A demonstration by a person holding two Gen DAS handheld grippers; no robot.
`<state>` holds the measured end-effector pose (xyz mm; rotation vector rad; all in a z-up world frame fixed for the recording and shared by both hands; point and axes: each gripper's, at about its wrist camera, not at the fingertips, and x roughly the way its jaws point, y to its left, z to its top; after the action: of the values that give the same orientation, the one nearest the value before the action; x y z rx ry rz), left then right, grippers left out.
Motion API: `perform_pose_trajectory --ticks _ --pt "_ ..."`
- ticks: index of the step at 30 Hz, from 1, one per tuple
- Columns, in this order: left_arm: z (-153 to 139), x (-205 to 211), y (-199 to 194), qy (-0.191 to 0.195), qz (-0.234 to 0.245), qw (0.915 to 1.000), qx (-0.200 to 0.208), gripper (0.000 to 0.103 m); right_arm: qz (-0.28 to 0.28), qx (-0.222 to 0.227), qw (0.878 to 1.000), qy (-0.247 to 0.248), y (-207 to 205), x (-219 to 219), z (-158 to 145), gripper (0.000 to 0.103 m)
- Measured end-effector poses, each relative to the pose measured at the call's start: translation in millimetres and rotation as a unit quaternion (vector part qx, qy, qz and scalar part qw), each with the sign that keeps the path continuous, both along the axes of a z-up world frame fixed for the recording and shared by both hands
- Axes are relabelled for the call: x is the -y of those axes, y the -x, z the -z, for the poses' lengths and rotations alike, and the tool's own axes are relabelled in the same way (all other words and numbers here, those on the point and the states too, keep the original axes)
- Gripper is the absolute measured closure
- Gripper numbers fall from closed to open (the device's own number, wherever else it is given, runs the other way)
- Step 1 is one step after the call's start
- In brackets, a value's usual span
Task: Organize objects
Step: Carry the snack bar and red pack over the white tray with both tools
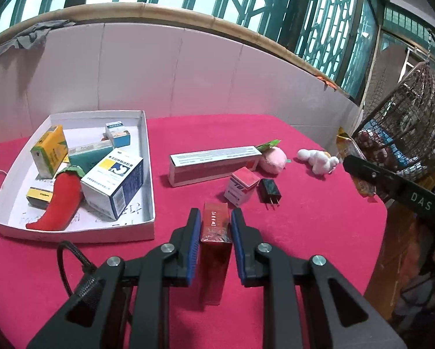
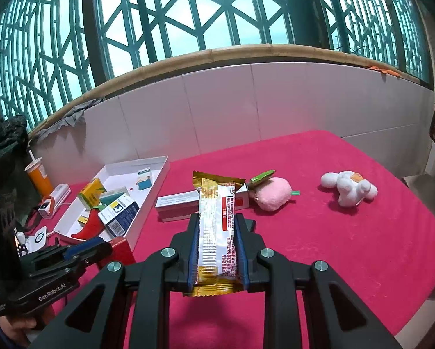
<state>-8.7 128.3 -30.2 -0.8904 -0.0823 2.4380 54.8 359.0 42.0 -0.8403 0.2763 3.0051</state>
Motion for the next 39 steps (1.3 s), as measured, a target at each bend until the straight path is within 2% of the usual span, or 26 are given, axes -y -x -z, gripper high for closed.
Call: perform_pose_trajectory --ticks 6,11,19,39 --pt "0 8 -1 0.000 -0.002 1.0000 -0.002 0.083 -0.001 -0.005 1.000 0.009 -2 -1 -3 0.079" --pt "-17 17 -6 -0.003 -0.009 0.9995 -0.030 0.083 -0.018 -0.023 1.000 0.003 -4 10 -16 0.079" --pt "-43 35 -13 0.010 -0.043 0.9965 -0.071 0.083 -0.057 -0.043 0.997 -0.007 2 44 -32 0.079" --pt "-69 99 -7 0.004 -0.121 0.9869 -0.107 0.083 -0.120 -0.045 0.992 -0.017 30 118 -44 0.079"
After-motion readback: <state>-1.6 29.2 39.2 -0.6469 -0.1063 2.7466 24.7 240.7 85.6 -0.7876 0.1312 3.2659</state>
